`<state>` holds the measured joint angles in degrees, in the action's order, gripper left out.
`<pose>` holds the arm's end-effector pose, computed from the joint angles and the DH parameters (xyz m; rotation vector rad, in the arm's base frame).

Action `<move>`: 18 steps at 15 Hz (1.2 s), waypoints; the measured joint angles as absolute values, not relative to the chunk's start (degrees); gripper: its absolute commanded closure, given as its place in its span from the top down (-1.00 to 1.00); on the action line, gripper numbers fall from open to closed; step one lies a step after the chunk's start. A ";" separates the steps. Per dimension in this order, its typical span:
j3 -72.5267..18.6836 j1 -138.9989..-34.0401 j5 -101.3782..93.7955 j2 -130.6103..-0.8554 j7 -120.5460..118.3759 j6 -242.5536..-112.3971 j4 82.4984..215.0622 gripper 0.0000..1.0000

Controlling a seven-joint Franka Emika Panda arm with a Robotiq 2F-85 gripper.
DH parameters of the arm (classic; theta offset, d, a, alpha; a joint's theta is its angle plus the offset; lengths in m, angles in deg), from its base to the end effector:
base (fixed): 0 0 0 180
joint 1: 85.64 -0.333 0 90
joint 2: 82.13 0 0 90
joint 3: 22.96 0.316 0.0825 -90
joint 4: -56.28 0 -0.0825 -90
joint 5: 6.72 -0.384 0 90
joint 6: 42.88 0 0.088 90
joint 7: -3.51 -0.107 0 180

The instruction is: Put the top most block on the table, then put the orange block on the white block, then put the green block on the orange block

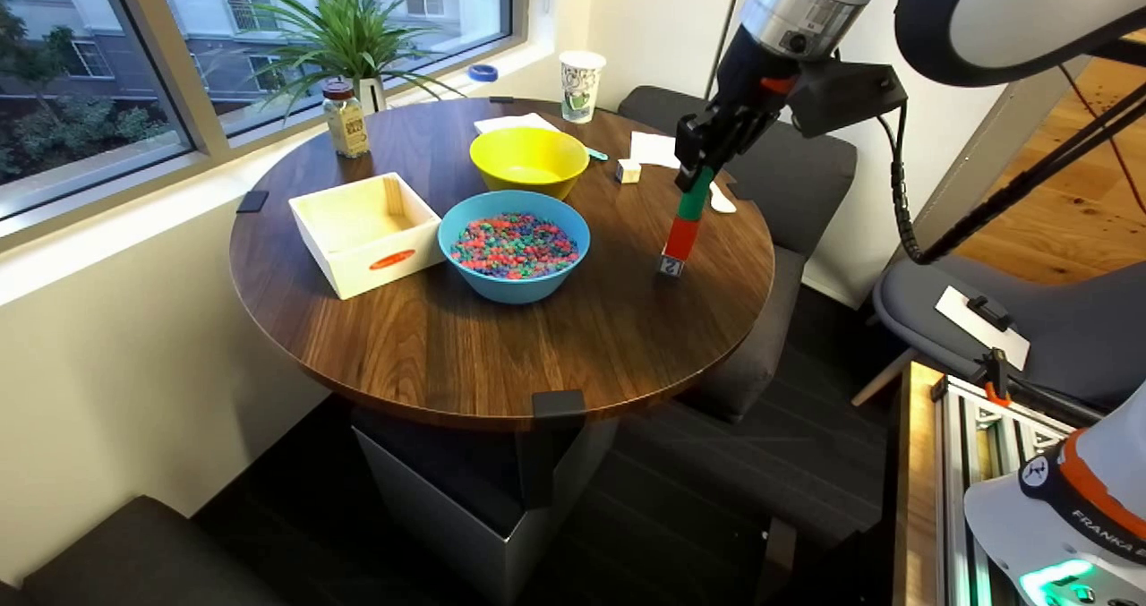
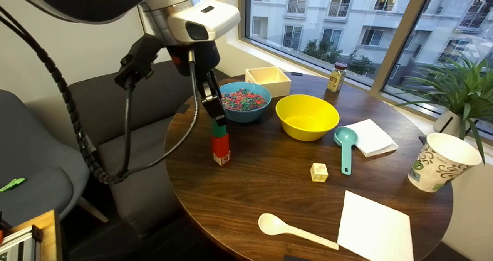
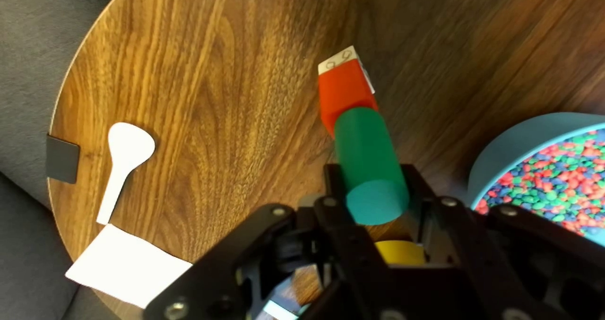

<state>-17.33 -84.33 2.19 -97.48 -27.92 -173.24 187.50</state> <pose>0.4884 0.0353 0.4844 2.9812 -0.5849 0.4373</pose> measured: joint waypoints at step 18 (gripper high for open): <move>-17.35 -84.13 2.19 -97.17 -27.40 -173.24 187.19 0.20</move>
